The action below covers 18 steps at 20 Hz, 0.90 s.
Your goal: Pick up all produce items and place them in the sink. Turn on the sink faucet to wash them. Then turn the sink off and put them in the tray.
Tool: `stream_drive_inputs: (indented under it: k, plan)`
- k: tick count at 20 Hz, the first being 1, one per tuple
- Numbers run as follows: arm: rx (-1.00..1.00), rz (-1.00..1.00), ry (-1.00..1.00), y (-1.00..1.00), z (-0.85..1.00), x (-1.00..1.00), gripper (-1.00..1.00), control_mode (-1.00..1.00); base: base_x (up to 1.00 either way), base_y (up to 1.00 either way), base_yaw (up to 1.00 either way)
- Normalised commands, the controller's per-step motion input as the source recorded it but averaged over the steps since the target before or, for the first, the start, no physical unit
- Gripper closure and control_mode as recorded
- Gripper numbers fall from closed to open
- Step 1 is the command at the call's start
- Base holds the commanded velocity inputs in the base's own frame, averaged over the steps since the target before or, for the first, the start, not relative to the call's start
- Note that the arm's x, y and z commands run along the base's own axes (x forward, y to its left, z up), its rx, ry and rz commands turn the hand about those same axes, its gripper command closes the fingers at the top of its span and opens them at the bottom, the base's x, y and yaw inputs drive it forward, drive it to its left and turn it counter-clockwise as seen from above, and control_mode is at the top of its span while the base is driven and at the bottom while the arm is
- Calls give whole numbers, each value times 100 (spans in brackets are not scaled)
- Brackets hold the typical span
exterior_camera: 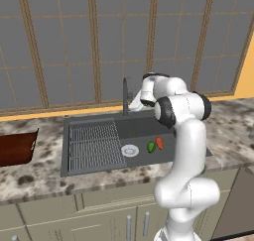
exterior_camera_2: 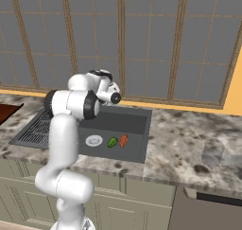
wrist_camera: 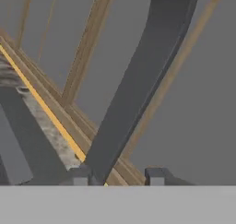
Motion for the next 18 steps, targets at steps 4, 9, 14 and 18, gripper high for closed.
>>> stream_drive_inputs:
  k: [4, 9, 14, 18]
  plan:
    - [4, 12, -13, -100, 29, -92, -100, -100, 0, 0, 0]
    - [0, 11, -10, -88, 31, -100, -100, -100, 0, 0, 0]
    - [-13, 23, -12, -39, 57, -100, -100, -100, 0, 0, 0]
    - [-47, 54, -17, -16, 37, -99, -100, -100, 0, 0, 0]
